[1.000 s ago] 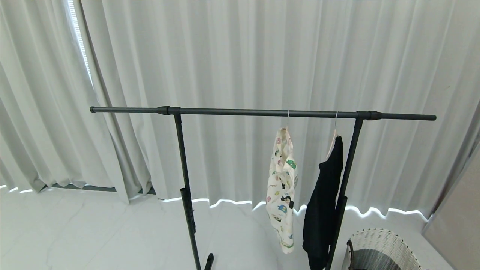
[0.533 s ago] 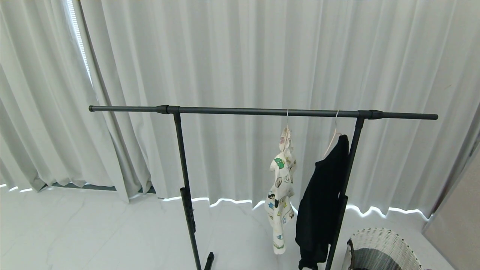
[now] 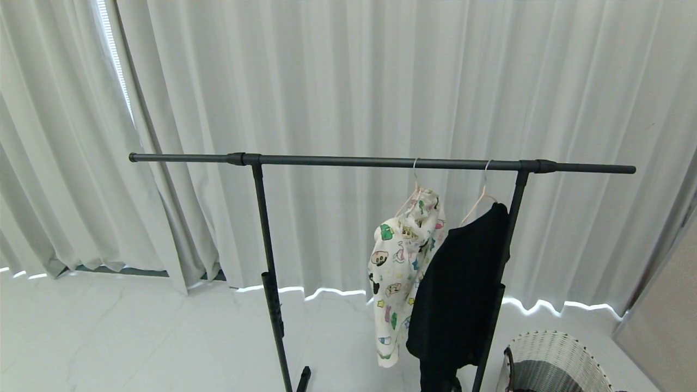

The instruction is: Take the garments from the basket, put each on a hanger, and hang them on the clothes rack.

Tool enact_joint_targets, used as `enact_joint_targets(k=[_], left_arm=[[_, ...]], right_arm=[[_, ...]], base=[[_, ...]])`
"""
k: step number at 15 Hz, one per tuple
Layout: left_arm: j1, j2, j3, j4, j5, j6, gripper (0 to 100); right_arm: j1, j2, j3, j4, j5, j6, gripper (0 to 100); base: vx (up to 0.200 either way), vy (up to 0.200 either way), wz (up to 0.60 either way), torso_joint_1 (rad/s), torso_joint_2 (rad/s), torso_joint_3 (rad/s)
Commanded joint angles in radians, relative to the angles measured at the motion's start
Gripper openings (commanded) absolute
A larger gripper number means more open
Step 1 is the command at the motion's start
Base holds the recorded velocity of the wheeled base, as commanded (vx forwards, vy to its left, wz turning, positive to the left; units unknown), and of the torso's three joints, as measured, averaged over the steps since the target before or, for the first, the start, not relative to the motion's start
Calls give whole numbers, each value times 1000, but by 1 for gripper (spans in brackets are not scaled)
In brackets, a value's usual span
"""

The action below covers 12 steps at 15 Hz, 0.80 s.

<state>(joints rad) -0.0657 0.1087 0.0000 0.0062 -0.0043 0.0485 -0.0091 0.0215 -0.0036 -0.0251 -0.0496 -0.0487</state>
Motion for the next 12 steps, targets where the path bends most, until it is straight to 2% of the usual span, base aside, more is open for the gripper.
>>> enact_joint_targets(k=[1,4,7,12], left_arm=[[35,17,0,0,0,13,100],[60,-106,0,0,0,4,100],[64,-107,0,-8,6,-78,100],[64,-107,0,-8,6,-72,100]], right_arm=[[-8,20,2,-1,-4,0,100],[6,-20,4,-22,-12,4,100],[5,-21,4,10,-4,36,100],[5,-21,4,11,-6,56,100]], base=[[0,0,0,0,0,0],[0,0,0,0,0,0],[0,0,0,0,0,0],[0,0,0,0,0,0]])
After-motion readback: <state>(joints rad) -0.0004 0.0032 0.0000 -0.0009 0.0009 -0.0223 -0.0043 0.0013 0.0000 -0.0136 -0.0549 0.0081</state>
